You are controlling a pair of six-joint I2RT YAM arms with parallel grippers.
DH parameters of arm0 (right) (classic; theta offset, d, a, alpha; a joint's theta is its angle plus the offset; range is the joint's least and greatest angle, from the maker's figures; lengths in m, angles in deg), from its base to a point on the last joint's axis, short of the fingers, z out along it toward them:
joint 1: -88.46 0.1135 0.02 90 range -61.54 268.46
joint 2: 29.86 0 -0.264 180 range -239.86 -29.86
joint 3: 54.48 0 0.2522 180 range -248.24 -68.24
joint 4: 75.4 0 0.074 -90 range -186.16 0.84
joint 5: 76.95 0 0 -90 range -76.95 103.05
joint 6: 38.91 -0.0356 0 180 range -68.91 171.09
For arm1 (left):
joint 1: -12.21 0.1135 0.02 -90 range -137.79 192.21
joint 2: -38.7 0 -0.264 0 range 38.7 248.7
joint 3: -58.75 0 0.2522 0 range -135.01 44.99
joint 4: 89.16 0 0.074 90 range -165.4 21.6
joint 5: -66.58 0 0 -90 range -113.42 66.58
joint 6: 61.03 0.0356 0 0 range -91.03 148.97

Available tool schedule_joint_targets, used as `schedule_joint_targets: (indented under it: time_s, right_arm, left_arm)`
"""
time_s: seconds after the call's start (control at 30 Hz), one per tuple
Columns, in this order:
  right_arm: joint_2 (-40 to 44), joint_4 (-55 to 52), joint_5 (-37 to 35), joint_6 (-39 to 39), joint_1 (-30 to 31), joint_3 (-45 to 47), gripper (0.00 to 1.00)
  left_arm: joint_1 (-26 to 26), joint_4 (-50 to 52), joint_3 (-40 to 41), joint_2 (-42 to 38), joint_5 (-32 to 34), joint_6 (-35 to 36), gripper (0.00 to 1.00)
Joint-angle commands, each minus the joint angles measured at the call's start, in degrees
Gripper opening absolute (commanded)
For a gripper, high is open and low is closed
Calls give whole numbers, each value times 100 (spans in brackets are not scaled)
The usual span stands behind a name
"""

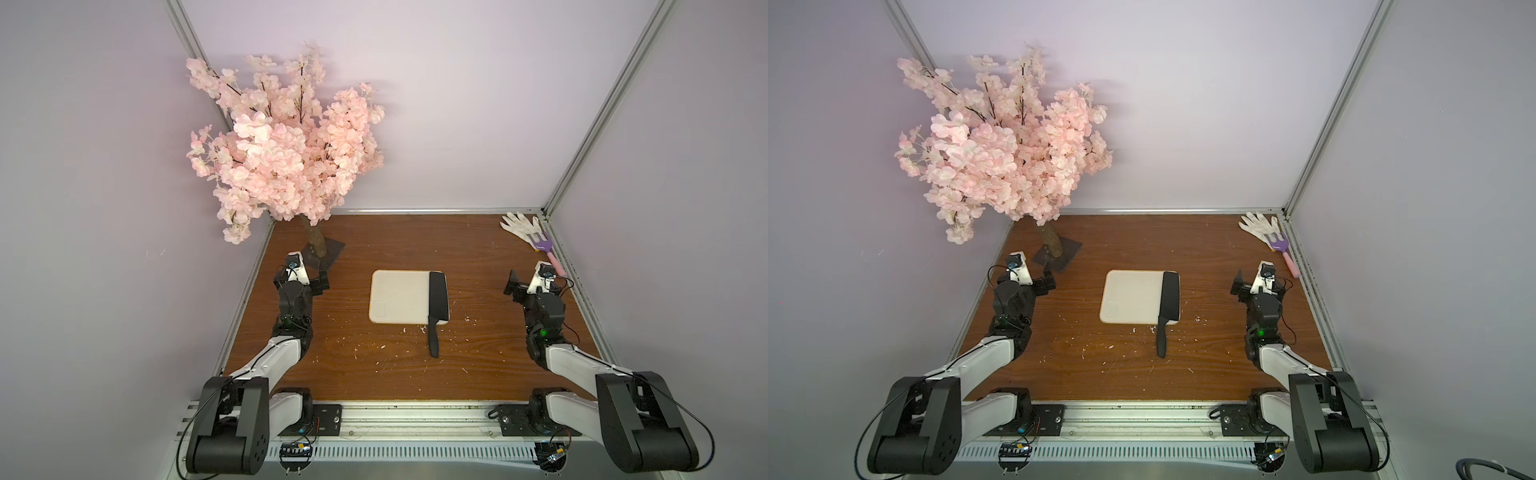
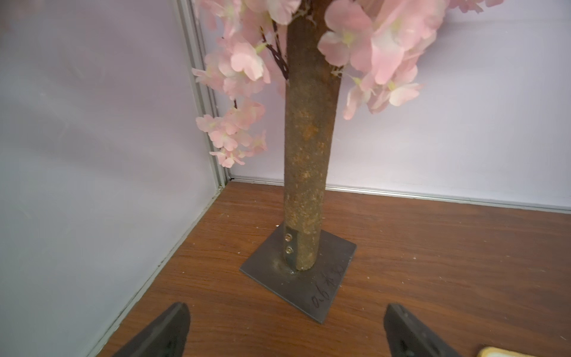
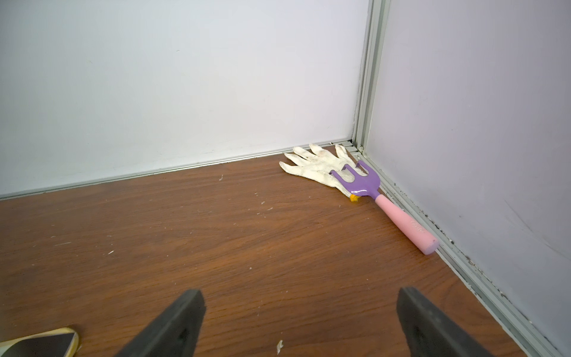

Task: Align the knife with the edge of the cutting board
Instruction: Reset both arms

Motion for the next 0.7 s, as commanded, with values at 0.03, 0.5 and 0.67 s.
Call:
schedule_joint_targets:
  time_s: [0.03, 0.5, 0.67]
  right_arm:
    - [-113, 487, -120, 133, -4, 89, 99]
    - [-1348, 1772, 69, 318, -9, 237, 100]
    - [-2056, 2714, 266, 434, 11, 364, 100]
  left_arm:
    - [82, -413, 72, 214, -376, 5, 99]
    - [4, -2135, 611, 1556, -602, -145, 97]
    - [-356, -3189, 872, 2088, -2, 53, 97]
